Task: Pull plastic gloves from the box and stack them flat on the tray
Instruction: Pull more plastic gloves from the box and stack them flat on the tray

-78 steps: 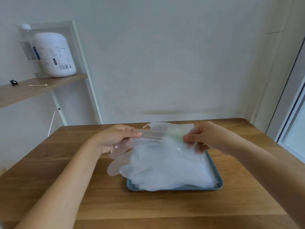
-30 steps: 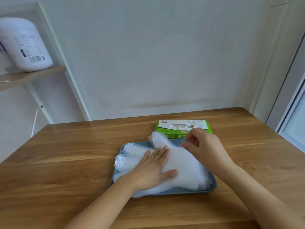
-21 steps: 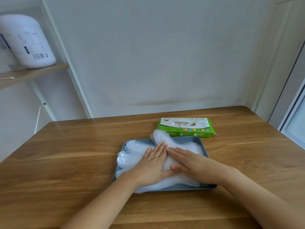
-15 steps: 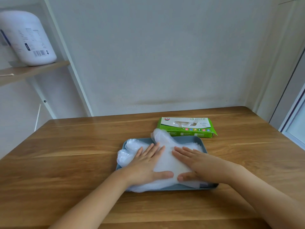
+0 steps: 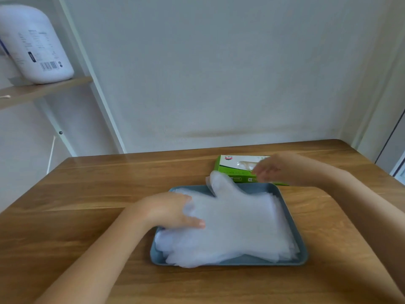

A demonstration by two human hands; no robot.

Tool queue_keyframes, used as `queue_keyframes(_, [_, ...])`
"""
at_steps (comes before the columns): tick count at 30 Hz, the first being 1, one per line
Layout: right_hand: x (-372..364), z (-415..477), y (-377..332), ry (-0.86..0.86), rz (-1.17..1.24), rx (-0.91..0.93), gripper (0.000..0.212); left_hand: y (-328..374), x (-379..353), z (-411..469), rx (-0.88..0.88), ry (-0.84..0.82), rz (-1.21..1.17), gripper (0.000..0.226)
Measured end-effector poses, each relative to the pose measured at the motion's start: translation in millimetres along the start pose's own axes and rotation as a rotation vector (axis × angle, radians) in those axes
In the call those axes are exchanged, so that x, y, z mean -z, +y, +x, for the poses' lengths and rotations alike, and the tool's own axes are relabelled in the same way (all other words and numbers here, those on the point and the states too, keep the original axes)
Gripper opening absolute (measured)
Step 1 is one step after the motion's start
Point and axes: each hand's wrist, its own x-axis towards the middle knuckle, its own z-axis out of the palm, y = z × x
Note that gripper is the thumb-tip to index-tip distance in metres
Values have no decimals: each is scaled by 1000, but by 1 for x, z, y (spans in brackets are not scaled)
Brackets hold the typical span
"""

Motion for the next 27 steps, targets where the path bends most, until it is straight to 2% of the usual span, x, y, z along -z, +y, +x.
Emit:
queue_keyframes(1, [0,13,8,115,20,7,15,2,8,4,-9,68,-41,78])
queue_keyframes(3, [-4,33,21,227,5,-7,16,4,21,14,-7,225,-145,74])
queue_keyframes(5, [-13,49,30,254,-12,-8,17,7,30,28,-7,344,-282,66])
queue_keyframes(8, [-27,62,32,229,42,29,15,14,40,53,-55,408,-415,46])
queue_keyframes(11, [-39,69,32,151,70,15,28,20,46,77,-85,390,-434,38])
queue_keyframes(15, [-40,74,34,89,-23,40,30,25,49,110,-72,283,-381,48])
queue_keyframes(21, [-43,77,37,168,84,39,22,46,47,131,-184,151,-332,77])
queue_keyframes(23, [-43,80,38,207,51,57,13,49,47,136,-185,105,-225,81])
queue_keyframes(27, [-45,81,43,189,34,100,16,49,46,142,-159,72,-107,83])
